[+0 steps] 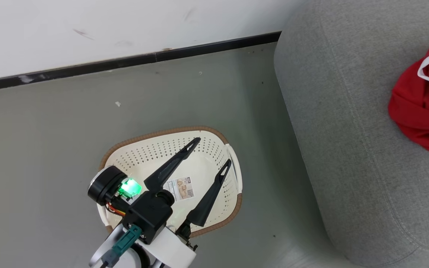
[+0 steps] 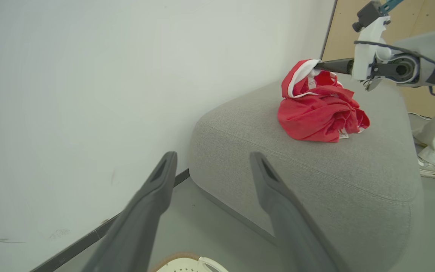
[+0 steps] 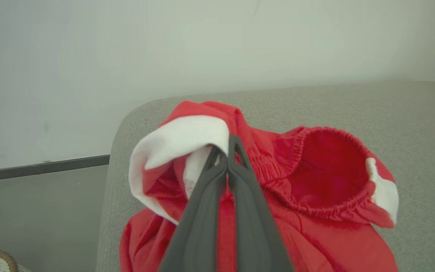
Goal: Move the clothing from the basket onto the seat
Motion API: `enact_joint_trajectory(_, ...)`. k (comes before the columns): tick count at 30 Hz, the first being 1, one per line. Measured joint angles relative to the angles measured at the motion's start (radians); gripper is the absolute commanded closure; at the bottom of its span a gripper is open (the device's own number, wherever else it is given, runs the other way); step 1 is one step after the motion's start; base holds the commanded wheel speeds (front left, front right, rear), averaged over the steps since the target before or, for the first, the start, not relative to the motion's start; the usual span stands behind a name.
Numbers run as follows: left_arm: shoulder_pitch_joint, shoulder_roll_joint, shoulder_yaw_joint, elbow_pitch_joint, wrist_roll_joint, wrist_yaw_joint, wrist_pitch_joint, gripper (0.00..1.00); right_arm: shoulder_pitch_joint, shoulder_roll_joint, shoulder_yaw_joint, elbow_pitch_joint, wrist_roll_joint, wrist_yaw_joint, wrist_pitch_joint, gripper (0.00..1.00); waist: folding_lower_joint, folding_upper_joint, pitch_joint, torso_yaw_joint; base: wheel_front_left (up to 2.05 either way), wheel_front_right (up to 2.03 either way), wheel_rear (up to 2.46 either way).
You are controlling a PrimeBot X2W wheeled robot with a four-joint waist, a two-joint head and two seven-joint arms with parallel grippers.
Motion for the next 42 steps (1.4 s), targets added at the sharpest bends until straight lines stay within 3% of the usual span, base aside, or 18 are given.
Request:
enact_joint_trajectory(7,-0.023,-0.007,-0.008,0.013,0.000,-0.016,-0.002,0.00,0.004,0.003,-0.029,0.038,-0.008,0.000,-0.026,1.00,0.0000,0.0000,0.017,0.029,0.00,0.00,0.00)
enact_joint_trajectory(8,-0.023,-0.008,-0.008,0.020,-0.001,-0.019,-0.002,0.00,0.004,0.004,-0.029,0.042,-0.008,0.000,-0.030,0.93,0.0000,0.0000,0.017,0.032,0.00,0.00,0.00)
enact_joint_trajectory(10,-0.023,-0.006,-0.003,0.026,-0.001,-0.018,-0.003,0.00,0.004,0.018,-0.021,0.043,-0.009,0.000,-0.034,0.62,0.0000,0.0000,0.015,0.031,0.00,0.00,0.00)
enact_joint_trajectory(11,-0.023,-0.006,-0.002,0.027,-0.002,-0.018,-0.004,0.00,0.005,0.026,-0.018,0.044,-0.011,0.000,-0.036,0.38,0.0000,0.0000,0.014,0.029,0.00,0.00,0.00)
enact_joint_trajectory(12,-0.024,-0.007,-0.002,0.031,-0.002,-0.018,-0.006,0.00,0.008,0.032,-0.014,0.044,-0.011,0.000,-0.038,0.06,0.0000,0.0000,0.013,0.027,0.00,0.00,0.00)
enact_joint_trajectory(13,-0.024,-0.007,-0.002,0.036,-0.002,-0.018,-0.010,0.00,0.012,0.038,-0.012,0.044,-0.011,0.000,-0.041,0.00,0.0000,0.0000,0.012,0.025,0.00,0.00,0.00)
enact_joint_trajectory(20,-0.029,-0.008,0.004,0.064,-0.008,-0.019,-0.025,0.00,0.065,0.050,-0.008,0.017,-0.011,0.000,-0.044,0.00,0.0000,0.0000,-0.005,0.006,0.00,0.00,0.00)
enact_joint_trajectory(27,-0.028,-0.017,0.041,0.102,-0.040,-0.015,-0.061,0.00,0.146,0.082,-0.021,-0.148,-0.022,0.000,-0.045,0.00,0.0001,0.0000,-0.042,-0.016,0.00,0.00,0.00)
enact_joint_trajectory(42,0.084,-0.043,0.183,0.191,-0.127,0.083,-0.139,0.00,0.277,0.186,0.002,-0.374,-0.036,0.000,-0.051,0.00,0.0000,0.0000,-0.140,-0.025,0.00,0.00,0.00)
